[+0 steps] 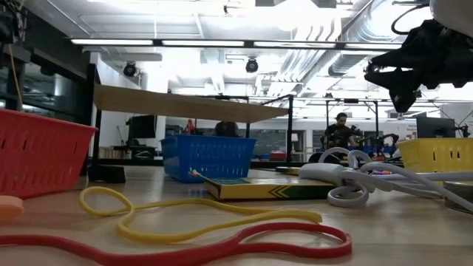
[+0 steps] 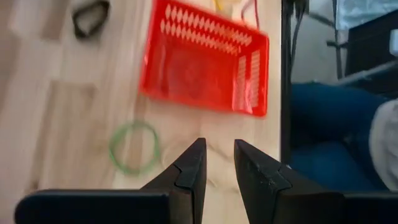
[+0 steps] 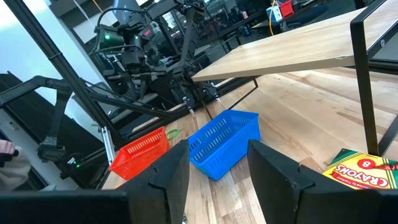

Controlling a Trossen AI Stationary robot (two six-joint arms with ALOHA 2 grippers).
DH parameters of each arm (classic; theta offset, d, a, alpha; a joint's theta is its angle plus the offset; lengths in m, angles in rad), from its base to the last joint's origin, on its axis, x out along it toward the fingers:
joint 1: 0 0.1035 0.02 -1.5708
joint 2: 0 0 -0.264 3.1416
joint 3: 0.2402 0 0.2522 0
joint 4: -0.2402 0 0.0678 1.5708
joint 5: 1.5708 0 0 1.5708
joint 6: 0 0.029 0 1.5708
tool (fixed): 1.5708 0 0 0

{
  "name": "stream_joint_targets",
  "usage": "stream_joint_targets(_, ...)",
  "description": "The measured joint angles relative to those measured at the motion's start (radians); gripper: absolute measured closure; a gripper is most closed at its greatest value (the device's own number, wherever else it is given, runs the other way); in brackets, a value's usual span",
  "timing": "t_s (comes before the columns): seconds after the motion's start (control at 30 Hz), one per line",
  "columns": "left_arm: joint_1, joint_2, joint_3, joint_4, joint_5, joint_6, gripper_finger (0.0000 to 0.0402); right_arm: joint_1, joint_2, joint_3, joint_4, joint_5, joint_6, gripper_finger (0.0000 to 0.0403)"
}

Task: Pick & Place Office Desk Supplies
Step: Put the green rubber band into the red bin

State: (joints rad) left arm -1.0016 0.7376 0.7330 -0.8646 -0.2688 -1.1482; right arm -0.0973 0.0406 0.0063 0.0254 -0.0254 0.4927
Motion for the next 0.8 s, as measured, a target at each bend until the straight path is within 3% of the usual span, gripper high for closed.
stream_joint_targets(0.37,-0.001,0.090,0.000,-0.170,0.020,-0.176,0.0323,0.000,0.000,0.000,0.000,0.000,0.000,0.0253)
stream_joint_targets(0.8,0.010,0.379,0.000,-0.148,-0.084,-0.032,0.0323,0.000,0.000,0.000,0.000,0.000,0.000,0.0253)
